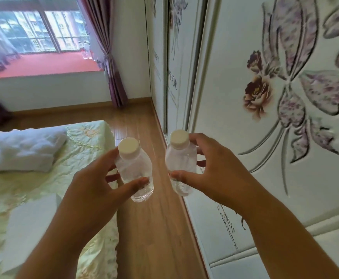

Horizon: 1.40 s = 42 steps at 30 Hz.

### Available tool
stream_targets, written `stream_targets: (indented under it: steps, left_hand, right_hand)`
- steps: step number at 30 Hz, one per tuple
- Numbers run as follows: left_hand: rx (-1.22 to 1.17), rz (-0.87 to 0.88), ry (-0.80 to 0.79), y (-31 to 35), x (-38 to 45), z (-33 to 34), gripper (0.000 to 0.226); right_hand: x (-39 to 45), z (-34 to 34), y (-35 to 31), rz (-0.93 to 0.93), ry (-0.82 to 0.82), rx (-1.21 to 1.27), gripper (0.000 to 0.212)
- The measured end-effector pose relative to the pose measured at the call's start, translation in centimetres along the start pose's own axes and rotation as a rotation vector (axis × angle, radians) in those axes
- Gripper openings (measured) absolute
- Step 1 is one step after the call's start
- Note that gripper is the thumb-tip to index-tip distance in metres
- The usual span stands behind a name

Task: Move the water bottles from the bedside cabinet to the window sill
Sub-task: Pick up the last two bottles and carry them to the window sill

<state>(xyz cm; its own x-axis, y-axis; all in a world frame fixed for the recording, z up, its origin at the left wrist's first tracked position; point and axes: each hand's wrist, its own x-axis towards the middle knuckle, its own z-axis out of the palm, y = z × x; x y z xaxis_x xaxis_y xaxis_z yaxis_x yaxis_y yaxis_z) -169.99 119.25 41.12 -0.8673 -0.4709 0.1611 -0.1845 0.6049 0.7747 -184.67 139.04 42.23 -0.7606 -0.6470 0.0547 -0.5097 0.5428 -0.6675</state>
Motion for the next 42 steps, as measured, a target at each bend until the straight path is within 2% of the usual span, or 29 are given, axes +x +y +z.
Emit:
stream_targets:
  steps: [3,13,23,31,42]
  left_hand:
    - [-0.025,-0.026,0.004,-0.2,1.0,0.7,0.064]
    - [-0.029,-0.075,0.021,-4.2,6.9,-0.5,0.066]
    - [-0.02,0.001,0.011,-10.2,17.3,-5.7,0.077]
    - [0.023,0.026,-0.002,-14.7,23.4,-9.4,0.082]
    - [0.021,-0.077,0.024,-18.2,32.0,-8.9,0.079]
  right_hand:
    - [1.8,0.1,0.9,-0.009,-0.018,0.011,0.083]
    - [9.8,2.6,0.7,-0.03,-0.073,0.003,0.083]
    - [20.7,5.7,-3.5,-0.025,-0.037,-0.04,0.081]
    - [27.5,9.5,-6.0,-0.005,-0.073,0.002,0.08]
    - [39.0,11.6,-4.0,-0.053,-0.175,0.008,0.075]
